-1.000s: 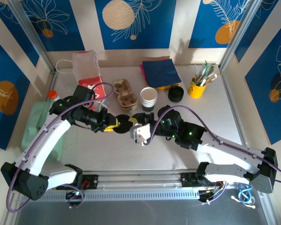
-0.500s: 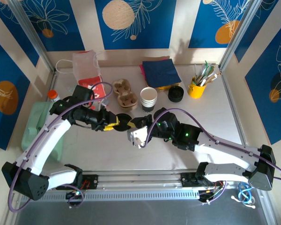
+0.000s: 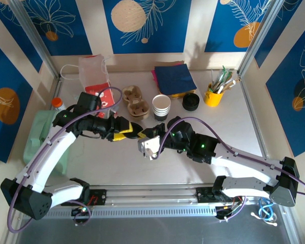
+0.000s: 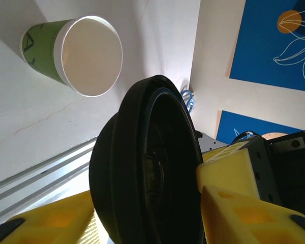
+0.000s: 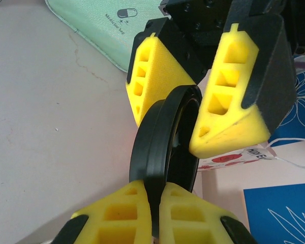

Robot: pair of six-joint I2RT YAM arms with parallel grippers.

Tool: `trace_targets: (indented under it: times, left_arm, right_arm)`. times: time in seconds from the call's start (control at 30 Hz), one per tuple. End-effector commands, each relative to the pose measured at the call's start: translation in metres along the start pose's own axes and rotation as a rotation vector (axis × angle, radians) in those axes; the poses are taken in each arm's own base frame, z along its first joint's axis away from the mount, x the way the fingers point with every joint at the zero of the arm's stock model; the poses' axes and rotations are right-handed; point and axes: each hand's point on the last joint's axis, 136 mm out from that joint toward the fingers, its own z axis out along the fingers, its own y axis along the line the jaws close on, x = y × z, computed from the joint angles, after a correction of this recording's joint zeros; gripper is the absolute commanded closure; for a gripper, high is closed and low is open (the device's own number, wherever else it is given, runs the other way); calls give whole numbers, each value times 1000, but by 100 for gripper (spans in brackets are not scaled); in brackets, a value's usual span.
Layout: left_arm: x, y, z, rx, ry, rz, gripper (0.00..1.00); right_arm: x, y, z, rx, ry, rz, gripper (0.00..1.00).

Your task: Pack the takeout coffee

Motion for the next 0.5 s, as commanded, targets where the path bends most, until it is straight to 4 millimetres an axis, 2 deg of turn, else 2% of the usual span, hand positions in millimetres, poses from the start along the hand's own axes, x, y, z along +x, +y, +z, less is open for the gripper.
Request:
trace_targets:
  times: [0.0, 0.07, 0.17, 0.3, 0.47]
  left_arm:
    - [-4, -11, -12, -6, -55, 63, 42]
    - [-12, -8, -22, -48, -109, 75, 31]
    - [-26, -4, -39, -109, -201, 80, 26]
    - [-37, -15, -62, -126, -322, 156, 22]
    - [-48, -29, -82, -115, -486, 292, 23]
  right_arm:
    - [-2, -3, -5, 7, -2, 17, 96]
    - [-3, -2, -8, -3, -4, 41, 97]
    - [-5, 0, -13, -27, 1, 85, 98]
    - [-6, 5, -21, -60, 6, 172, 100]
    - [-18, 10, -40, -130, -27, 398, 100]
